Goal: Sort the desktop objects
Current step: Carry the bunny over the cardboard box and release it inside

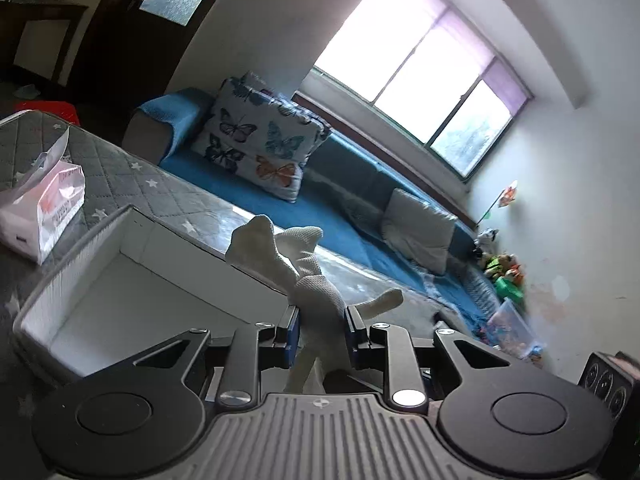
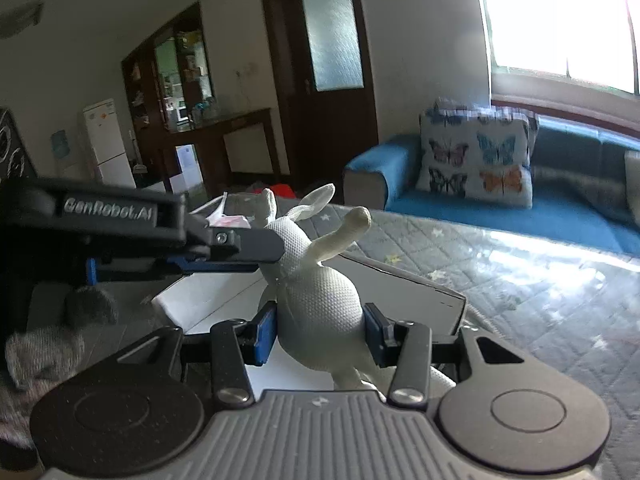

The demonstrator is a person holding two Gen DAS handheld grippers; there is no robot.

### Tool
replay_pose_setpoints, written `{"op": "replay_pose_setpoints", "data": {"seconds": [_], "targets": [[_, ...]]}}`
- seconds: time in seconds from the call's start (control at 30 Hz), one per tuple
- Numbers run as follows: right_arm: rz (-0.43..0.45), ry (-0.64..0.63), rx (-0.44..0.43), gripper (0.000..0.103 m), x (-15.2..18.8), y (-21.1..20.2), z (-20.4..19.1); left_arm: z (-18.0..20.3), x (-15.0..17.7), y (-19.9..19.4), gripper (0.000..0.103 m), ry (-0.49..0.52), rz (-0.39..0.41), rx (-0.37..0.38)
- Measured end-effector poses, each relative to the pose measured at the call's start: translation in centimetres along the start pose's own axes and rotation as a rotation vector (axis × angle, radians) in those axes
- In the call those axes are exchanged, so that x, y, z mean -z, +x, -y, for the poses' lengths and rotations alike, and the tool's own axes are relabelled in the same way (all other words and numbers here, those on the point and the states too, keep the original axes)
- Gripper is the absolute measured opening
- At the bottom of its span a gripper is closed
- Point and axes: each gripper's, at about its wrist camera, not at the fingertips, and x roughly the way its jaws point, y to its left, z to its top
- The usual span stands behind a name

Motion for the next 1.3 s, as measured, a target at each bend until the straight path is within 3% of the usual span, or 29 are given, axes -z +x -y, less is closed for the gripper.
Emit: {"op": "replay_pose_setpoints", "data": {"seconds": [0.27, 0.53, 0.73, 1.0, 1.3], "targets": [[-0.170, 0.135, -0.037, 0.046, 0.4, 7.3, 3.7, -3.4, -0.3, 5.3, 0.024, -0.043, -0.097, -0.061], [-0.244, 0.137, -0.021, 0.049, 2.1, 9.5, 4.4, -3.9, 1.0, 6.9, 0.024, 0.004, -0.131, -0.105], [-0.225, 0.118, 0.015, 0.058, 1.7, 7.6, 3.1, -3.3, 1.4, 6.8, 0.025, 0.047, -0.131, -0.131], [-0.177, 0.086, 0.034, 0.058, 1.3, 2.4, 2.5, -1.2, 2.9, 3.8, 0.026, 0.121, -0.101, -0.145], [-0.109, 0.023, 0.047, 0.062, 3.8, -3.9, 0.4, 1.2, 5.6, 0.1, 0.030, 0.183, -0.104, -0.110]]}}
